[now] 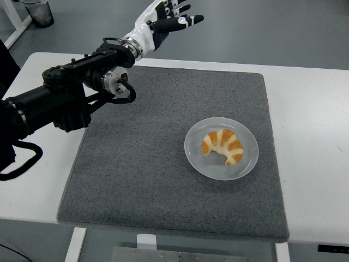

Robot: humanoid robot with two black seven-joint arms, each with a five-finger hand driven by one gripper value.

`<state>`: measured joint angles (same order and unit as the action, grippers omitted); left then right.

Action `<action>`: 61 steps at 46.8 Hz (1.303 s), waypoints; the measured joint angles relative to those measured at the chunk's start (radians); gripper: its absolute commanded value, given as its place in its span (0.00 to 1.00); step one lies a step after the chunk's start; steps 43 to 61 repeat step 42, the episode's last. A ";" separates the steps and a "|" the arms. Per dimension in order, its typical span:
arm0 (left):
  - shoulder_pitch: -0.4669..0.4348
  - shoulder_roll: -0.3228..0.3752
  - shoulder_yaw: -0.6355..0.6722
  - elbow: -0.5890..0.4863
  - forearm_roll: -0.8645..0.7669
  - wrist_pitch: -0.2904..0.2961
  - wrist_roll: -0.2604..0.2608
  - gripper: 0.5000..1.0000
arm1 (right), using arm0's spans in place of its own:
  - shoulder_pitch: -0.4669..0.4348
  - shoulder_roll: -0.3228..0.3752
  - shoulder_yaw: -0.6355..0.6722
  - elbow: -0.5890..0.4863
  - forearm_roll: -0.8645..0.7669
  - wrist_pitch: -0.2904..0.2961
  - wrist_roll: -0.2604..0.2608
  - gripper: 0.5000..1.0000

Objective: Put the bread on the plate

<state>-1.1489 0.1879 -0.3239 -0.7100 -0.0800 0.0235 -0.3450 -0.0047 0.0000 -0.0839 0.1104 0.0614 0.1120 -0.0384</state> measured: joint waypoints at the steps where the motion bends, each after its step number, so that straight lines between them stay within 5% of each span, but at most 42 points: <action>1: 0.023 0.006 -0.039 0.001 0.000 0.000 0.003 1.00 | 0.000 0.000 0.000 0.000 0.000 0.000 0.000 0.90; 15: 0.225 0.018 -0.409 -0.004 0.000 -0.005 0.032 1.00 | 0.000 0.000 0.000 0.000 0.000 0.000 -0.001 0.90; 61: 0.313 0.017 -0.423 -0.004 -0.042 0.004 0.034 1.00 | -0.006 0.000 -0.003 0.000 0.001 0.003 0.000 0.90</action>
